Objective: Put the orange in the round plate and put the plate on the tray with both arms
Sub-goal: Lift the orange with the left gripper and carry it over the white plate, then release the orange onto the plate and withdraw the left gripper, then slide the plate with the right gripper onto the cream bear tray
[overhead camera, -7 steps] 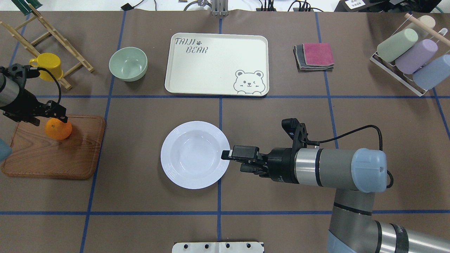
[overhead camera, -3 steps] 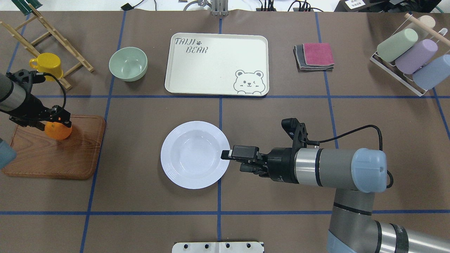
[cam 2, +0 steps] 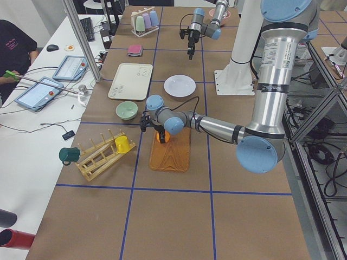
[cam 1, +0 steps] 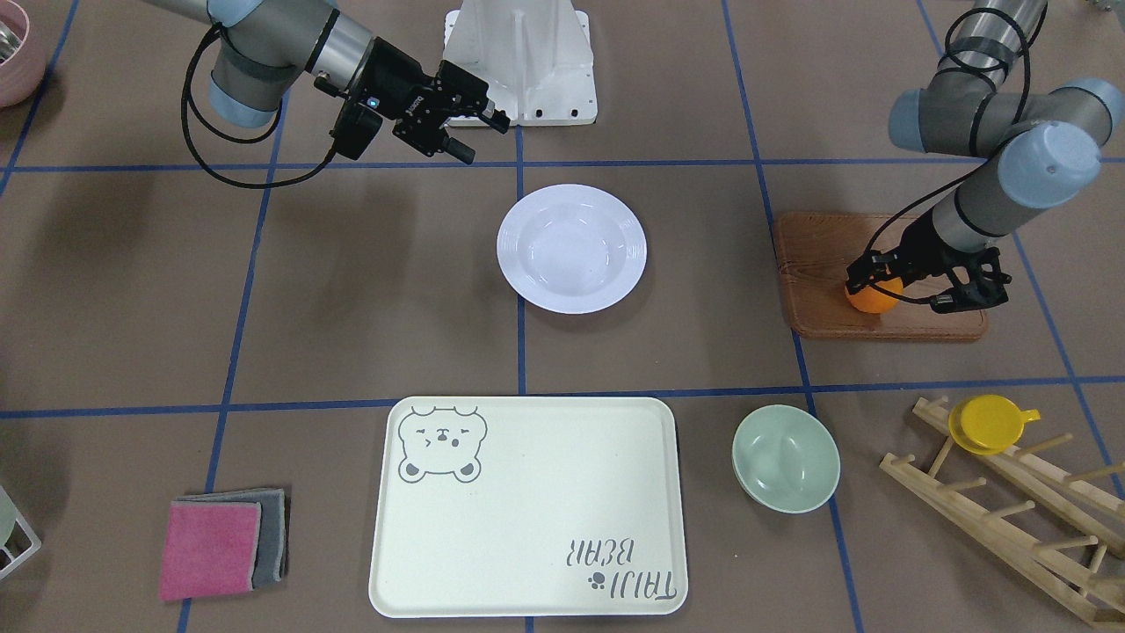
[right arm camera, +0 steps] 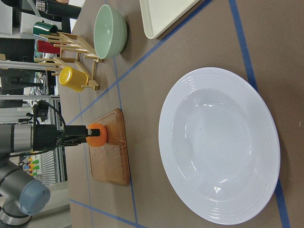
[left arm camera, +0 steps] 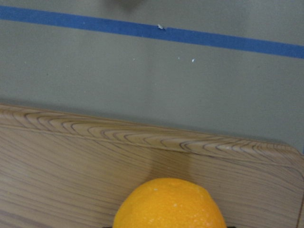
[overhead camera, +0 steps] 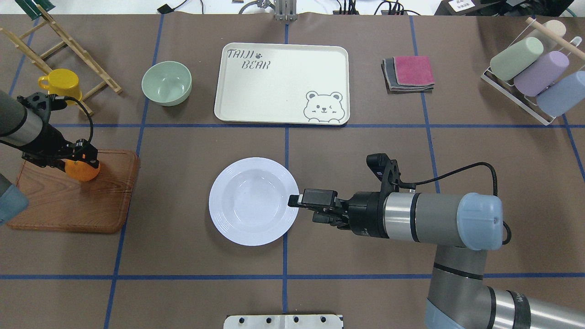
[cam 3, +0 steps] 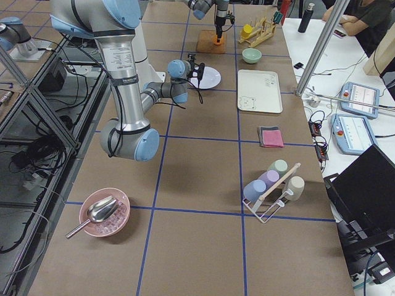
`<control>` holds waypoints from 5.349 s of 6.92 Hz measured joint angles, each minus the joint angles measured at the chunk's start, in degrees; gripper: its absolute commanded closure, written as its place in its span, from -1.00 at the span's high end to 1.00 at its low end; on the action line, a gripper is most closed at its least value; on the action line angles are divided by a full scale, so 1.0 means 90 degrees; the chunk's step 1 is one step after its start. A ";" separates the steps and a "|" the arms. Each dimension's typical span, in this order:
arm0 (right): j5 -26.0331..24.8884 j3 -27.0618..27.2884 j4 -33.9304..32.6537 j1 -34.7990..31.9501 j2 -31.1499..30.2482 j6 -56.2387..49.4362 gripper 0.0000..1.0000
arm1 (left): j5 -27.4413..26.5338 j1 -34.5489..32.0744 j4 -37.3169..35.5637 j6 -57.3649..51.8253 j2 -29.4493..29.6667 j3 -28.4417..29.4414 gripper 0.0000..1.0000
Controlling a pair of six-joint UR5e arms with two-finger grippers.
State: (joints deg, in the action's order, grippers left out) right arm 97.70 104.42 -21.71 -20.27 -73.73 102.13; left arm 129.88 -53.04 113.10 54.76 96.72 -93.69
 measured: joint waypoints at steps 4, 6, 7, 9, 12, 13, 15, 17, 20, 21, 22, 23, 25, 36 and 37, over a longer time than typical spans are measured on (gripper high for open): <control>-0.0811 -0.1004 0.0882 -0.0022 0.0308 -0.0470 1.00 | -0.0015 0.0060 -0.1364 0.0852 0.1438 -0.0473 0.59; -0.1166 -0.1573 0.0959 -0.0020 0.0725 -0.0545 1.00 | -0.0405 0.0551 -0.1725 0.1593 0.2069 -0.0584 0.59; -0.1226 -0.1714 0.0967 -0.0024 0.0791 -0.0553 1.00 | -0.0612 0.0836 -0.1774 0.1915 0.2290 -0.0597 0.59; -0.1232 -0.1886 0.0974 -0.0029 0.0806 -0.0554 1.00 | -0.0828 0.1311 -0.1799 0.2437 0.2650 -0.0612 0.60; -0.1168 -0.2163 0.0965 0.0072 0.0837 -0.0525 1.00 | -0.1182 0.2083 -0.1766 0.2643 0.2854 -0.0604 0.65; -0.1161 -0.2188 0.0966 0.0141 0.0843 -0.0514 0.99 | -0.1201 0.2255 -0.1743 0.2638 0.2855 -0.0589 0.68; -0.1114 -0.2206 0.0985 0.0260 0.0848 -0.0490 1.00 | -0.1208 0.2456 -0.1615 0.2628 0.2847 -0.0508 0.88; -0.1005 -0.2311 0.1029 0.0335 0.0902 -0.0474 1.00 | -0.1231 0.2516 -0.1433 0.2624 0.2846 -0.0396 0.96; -0.1023 -0.2620 0.1054 0.0381 0.1164 -0.0478 0.20 | -0.1277 0.2453 -0.1406 0.2584 0.2825 -0.0503 0.96; -0.1023 -0.2648 0.1101 0.0384 0.1186 -0.0477 -0.42 | -0.1239 0.2327 -0.1423 0.2564 0.2802 -0.0629 0.96; -0.1020 -0.2661 0.1195 0.0384 0.1181 -0.0470 -0.89 | -0.1153 0.2140 -0.1447 0.2509 0.2735 -0.0802 0.96; -0.1015 -0.2662 0.1306 0.0378 0.1167 -0.0452 -1.00 | -0.0913 0.1847 -0.1463 0.2333 0.2608 -0.1000 0.96; -0.1021 -0.2664 0.1594 0.0363 0.1159 -0.0241 -1.00 | -0.0375 0.1150 -0.1474 0.1771 0.2300 -0.1350 0.95; -0.3531 -0.4198 -0.0042 -0.0823 0.2974 0.2115 -1.00 | -0.0406 -0.1312 -0.2031 -0.3802 0.1129 -0.0770 0.94; -0.3557 -0.4227 -0.0484 -0.0866 0.3045 0.2173 -0.60 | -0.0407 -0.1325 -0.2005 -0.3820 0.1128 -0.0740 0.94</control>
State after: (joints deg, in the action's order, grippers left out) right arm 65.68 66.38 -26.06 -28.06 -46.32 121.68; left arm 126.22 -64.97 95.06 20.38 106.88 -100.34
